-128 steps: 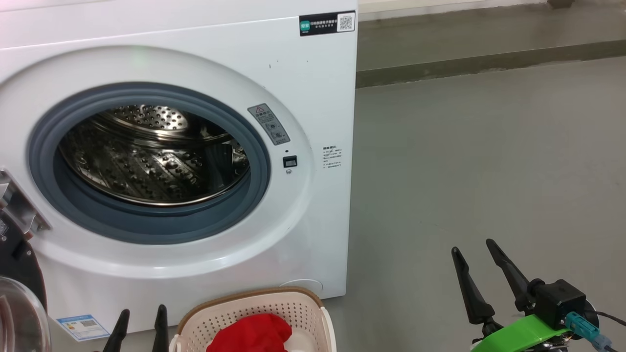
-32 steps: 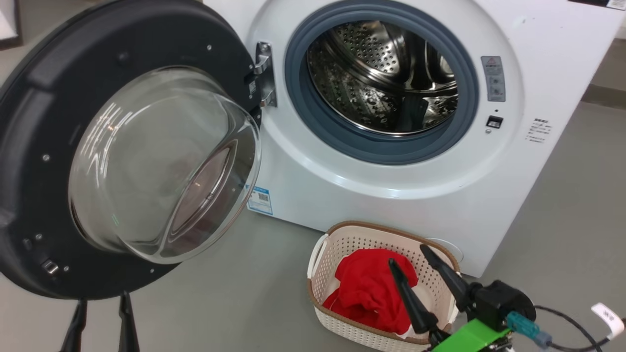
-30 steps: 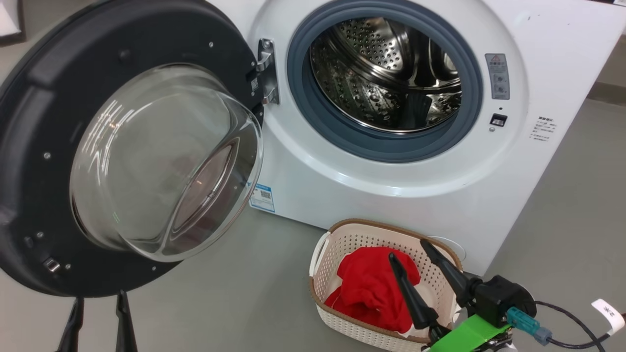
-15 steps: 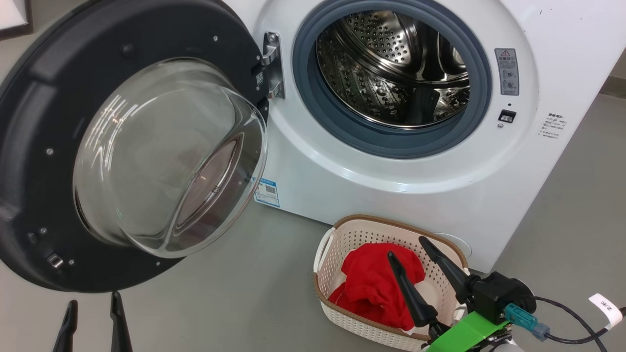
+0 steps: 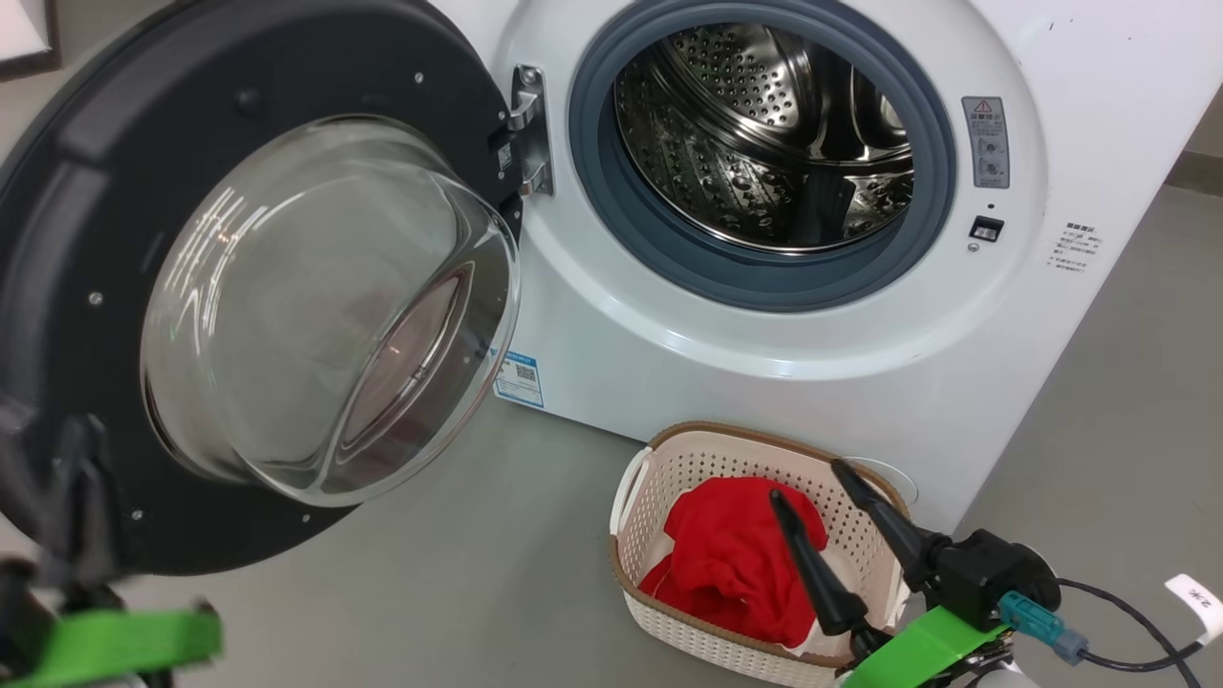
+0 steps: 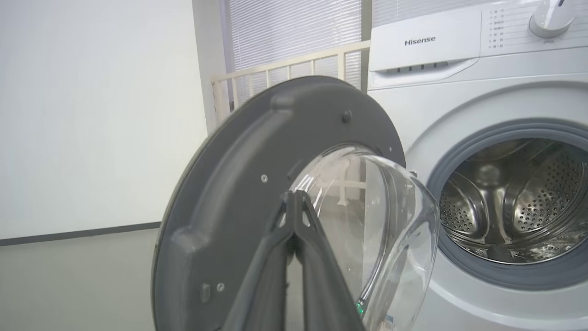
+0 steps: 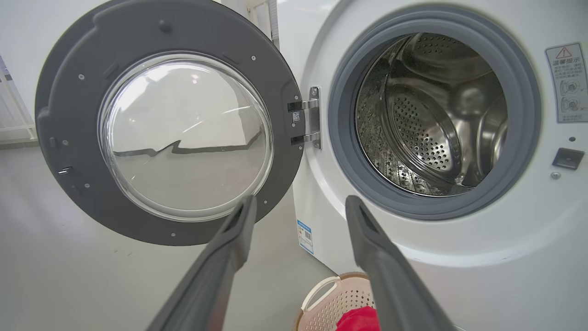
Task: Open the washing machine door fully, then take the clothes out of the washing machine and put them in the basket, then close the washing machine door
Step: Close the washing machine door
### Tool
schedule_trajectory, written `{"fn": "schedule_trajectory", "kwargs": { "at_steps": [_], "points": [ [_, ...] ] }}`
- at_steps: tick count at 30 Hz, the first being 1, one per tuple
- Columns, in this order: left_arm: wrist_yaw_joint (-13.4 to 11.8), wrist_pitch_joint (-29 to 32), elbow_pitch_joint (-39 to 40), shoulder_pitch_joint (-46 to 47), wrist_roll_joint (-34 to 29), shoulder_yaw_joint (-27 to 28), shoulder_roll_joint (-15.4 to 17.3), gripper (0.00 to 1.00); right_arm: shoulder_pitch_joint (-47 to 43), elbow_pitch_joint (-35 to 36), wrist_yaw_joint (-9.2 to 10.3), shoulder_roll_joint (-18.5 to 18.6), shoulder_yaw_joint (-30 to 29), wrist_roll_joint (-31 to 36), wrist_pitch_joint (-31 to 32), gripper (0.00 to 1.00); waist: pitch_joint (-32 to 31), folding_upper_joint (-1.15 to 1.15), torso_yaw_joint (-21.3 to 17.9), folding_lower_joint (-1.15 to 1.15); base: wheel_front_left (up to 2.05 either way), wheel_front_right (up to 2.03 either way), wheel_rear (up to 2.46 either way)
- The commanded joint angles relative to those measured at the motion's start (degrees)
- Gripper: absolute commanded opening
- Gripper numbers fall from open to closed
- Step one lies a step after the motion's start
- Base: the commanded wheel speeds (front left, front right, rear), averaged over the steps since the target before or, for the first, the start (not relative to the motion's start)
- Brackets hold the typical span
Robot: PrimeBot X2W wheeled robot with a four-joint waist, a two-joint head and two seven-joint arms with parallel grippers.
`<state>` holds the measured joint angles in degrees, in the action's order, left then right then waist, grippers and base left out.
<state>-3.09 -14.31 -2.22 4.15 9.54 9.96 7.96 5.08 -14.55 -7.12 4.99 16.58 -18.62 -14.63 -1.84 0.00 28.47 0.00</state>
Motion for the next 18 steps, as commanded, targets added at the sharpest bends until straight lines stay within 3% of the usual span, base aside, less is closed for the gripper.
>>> {"fn": "schedule_trajectory", "kwargs": {
  "at_steps": [1,9,15,18],
  "points": [
    [-0.7,-0.7,1.7,4.3,-0.5,2.9,2.4,0.00,1.1,1.6,-0.36,0.1,0.3,-0.5,-0.4,1.00,-0.2,0.00,-0.2,0.00,0.00,0.00,0.00],
    [-2.6,-0.7,-4.2,18.6,-0.8,6.7,8.7,0.00,-1.3,2.3,-0.36,-0.2,-2.4,0.2,-0.4,1.00,-1.1,0.00,-1.3,0.00,0.00,0.00,0.00],
    [-4.0,0.2,-16.3,28.9,1.6,10.0,12.6,0.00,-1.5,2.3,-0.36,0.0,-2.2,0.6,-0.4,1.00,-0.8,0.00,-3.3,0.00,0.00,0.00,0.00],
    [-3.3,2.2,-24.3,33.6,5.6,12.5,13.6,0.00,-1.2,2.1,-0.36,0.1,-1.6,0.4,-0.4,1.00,-0.6,0.00,-4.3,0.00,0.00,0.00,0.00]
  ]
}}
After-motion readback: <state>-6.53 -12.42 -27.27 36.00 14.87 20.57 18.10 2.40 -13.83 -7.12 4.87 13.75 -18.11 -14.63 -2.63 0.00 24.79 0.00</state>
